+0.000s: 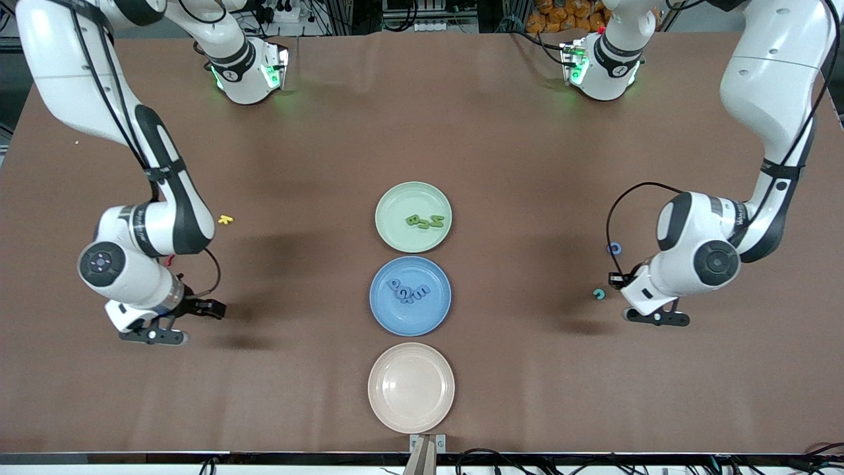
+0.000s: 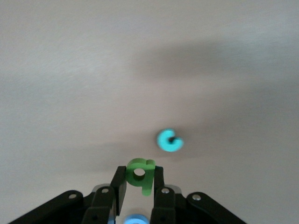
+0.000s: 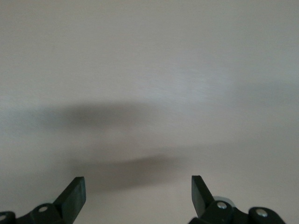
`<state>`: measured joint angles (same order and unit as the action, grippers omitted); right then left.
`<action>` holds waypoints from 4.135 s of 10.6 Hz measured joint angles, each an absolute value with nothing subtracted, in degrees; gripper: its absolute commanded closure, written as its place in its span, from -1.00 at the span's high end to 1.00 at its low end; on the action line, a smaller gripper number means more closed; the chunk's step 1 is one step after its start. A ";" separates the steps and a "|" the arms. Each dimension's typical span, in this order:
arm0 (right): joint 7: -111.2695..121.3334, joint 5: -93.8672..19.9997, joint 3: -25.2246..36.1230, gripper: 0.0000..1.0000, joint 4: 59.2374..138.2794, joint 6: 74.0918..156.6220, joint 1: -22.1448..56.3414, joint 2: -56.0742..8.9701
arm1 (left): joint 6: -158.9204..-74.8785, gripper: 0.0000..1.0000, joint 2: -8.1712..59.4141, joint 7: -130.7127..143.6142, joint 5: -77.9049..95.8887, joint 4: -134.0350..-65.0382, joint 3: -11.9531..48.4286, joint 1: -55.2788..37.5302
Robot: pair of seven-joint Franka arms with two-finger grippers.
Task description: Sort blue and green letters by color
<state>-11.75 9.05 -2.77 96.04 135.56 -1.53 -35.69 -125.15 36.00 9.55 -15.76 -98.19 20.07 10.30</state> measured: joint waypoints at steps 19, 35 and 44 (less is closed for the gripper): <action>-11.92 -0.26 1.45 1.00 83.10 96.20 -1.36 -4.47 | -122.99 -1.00 37.57 83.42 -12.06 -91.41 22.68 -32.66; -10.76 0.27 3.37 1.00 82.98 90.51 0.27 -4.45 | -122.93 1.00 37.22 79.29 -16.90 -87.48 20.96 -32.50; -7.66 0.32 3.21 1.00 82.99 90.07 0.43 -4.46 | -122.61 1.00 25.77 52.77 -19.31 -87.13 20.60 -18.29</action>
